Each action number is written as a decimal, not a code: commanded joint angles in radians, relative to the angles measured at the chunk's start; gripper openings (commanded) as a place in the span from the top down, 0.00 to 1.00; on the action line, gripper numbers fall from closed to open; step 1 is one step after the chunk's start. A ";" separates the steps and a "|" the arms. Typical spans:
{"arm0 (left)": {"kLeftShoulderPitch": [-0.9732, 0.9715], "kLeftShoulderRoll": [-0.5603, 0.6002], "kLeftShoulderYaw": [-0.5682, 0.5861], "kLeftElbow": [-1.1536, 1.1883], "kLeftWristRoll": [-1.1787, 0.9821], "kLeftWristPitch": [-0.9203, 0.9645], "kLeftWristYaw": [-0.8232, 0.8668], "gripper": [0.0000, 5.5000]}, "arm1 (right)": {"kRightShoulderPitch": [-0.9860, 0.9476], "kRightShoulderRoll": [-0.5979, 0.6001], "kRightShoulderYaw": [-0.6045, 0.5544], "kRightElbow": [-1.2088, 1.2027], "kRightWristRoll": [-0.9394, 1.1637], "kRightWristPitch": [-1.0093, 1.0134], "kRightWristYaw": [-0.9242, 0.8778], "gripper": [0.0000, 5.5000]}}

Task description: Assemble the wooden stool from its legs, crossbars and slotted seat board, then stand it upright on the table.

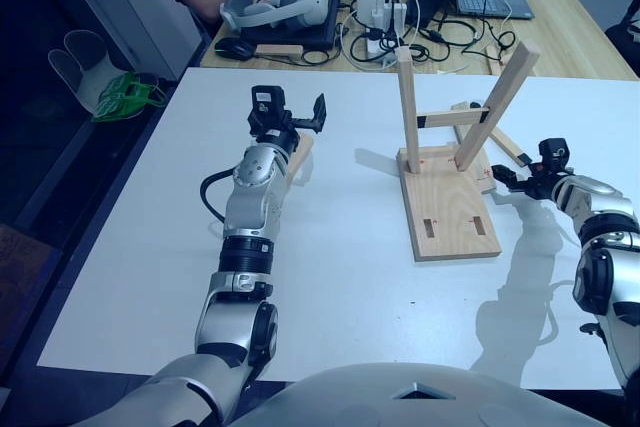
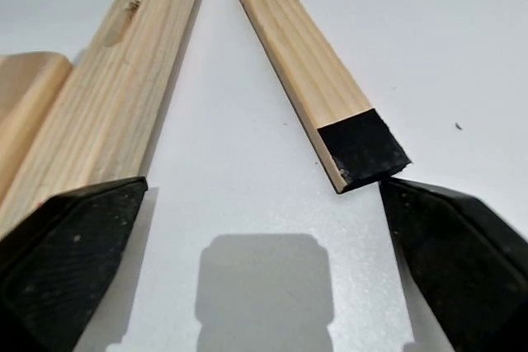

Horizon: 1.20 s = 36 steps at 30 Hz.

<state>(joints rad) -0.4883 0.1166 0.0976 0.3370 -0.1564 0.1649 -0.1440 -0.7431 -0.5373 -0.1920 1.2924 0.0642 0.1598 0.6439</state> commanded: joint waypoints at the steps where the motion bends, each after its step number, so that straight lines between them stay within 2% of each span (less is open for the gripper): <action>1: -0.013 0.009 -0.001 0.002 0.008 0.011 -0.003 0.02 | 0.039 0.028 0.012 0.003 0.006 0.055 0.099 0.02; 9: -0.011 0.001 0.000 0.003 0.010 0.010 0.001 0.02 | 0.057 -0.023 0.034 -0.048 -0.010 0.028 0.142 0.02; 13: -0.011 -0.002 0.003 0.004 0.009 0.008 0.004 0.02 | 0.178 -0.074 0.032 -0.270 0.020 0.034 0.198 0.02; 16: -0.007 -0.002 0.004 0.001 0.008 0.007 0.005 0.02 | 0.287 -0.086 0.038 -0.399 0.008 0.046 0.149 0.02; 24: -0.012 -0.001 -0.002 0.003 0.010 0.005 -0.007 0.02 | 0.132 -0.021 0.027 -0.086 -0.015 -0.037 -0.117 0.02; 30: -0.013 0.003 -0.006 0.000 0.012 0.010 -0.016 0.02 | 0.042 0.013 0.036 0.008 -0.030 -0.057 -0.176 0.02; 36: -0.012 0.003 -0.010 -0.004 0.016 0.017 -0.022 0.02 | 0.000 0.049 0.091 0.032 -0.093 -0.088 -0.176 0.21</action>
<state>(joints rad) -0.4884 0.1130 0.0943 0.3360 -0.1475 0.1676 -0.1625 -0.7463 -0.5116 -0.1232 1.3000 0.0023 0.0608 0.4694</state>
